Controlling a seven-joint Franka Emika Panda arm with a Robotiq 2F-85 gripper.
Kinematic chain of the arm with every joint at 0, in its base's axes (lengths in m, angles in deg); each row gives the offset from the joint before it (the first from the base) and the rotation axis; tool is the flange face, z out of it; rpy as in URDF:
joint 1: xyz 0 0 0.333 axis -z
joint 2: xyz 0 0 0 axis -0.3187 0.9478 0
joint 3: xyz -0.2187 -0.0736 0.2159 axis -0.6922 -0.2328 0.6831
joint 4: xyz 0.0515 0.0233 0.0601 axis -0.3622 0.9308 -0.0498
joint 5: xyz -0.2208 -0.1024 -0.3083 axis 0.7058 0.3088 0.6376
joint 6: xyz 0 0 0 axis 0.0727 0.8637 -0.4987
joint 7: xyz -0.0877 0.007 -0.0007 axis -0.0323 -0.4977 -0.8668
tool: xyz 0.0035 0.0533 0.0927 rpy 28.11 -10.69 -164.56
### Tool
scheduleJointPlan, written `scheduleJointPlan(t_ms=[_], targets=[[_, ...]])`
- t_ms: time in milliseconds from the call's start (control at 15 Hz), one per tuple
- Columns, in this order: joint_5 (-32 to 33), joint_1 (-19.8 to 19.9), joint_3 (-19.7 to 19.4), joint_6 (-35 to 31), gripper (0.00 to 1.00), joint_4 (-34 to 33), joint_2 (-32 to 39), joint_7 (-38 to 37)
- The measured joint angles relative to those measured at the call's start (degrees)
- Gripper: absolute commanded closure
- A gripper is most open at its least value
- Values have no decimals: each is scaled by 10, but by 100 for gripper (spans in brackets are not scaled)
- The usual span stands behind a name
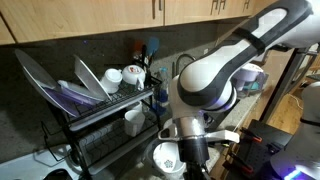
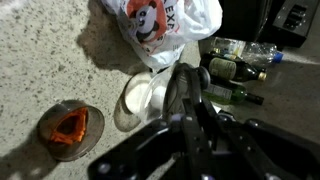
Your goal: Remove the grey lid from the dishrack and set it on top of the grey bowl on the left side of the counter
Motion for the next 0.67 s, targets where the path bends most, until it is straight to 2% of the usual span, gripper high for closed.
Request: scheduleJointPlan(t_ms=[333,667], targets=[[-60,5,2,-34,97,-18,54,39],[-71,5,11,-67,97,-42,99,44]])
